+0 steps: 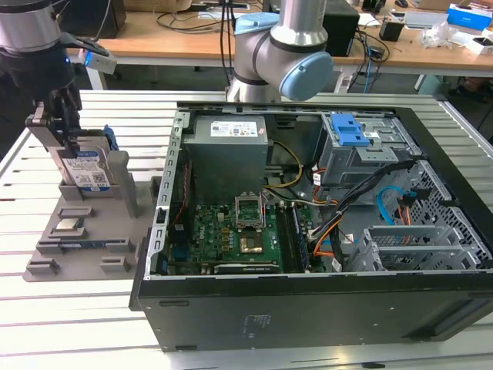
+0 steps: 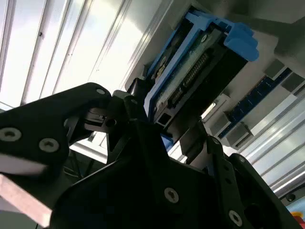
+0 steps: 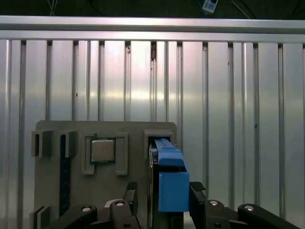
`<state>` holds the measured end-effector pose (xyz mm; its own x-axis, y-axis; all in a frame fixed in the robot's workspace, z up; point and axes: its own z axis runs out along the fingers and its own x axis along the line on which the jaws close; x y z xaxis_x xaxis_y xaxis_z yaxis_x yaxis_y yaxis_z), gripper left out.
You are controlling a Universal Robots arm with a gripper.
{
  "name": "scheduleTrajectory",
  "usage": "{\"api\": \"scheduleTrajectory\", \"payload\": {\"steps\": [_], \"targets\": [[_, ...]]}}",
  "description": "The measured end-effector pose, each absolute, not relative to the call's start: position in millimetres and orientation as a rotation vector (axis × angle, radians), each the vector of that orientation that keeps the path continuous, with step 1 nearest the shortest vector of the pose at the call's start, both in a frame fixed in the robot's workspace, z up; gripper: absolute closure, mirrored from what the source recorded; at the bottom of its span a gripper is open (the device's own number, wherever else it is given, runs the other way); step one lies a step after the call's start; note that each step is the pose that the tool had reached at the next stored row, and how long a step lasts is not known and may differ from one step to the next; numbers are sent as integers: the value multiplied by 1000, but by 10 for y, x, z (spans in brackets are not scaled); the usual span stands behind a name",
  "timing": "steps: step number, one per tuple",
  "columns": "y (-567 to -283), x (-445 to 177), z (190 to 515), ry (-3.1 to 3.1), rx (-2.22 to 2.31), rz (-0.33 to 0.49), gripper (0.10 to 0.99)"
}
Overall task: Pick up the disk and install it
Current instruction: 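Pick up the disk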
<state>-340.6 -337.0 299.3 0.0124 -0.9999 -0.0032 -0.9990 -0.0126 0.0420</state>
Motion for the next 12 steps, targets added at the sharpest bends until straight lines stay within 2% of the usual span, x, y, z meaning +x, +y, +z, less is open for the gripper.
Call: {"api": "scheduleTrajectory", "payload": {"steps": [2,8,9,10,11,12], "targets": [[-3334,-3396,2883,-2175,2228,-49,545],[-3334,-3395,2861,-2175,2227,-49,545],[-3334,-3395,2861,-2175,2227,-49,565],[-3334,-3395,2860,-2175,2227,-49,627],[-3334,-3395,2860,-2175,2227,-48,627],[-3334,-3395,2860,-2175,2228,-49,690]]}}
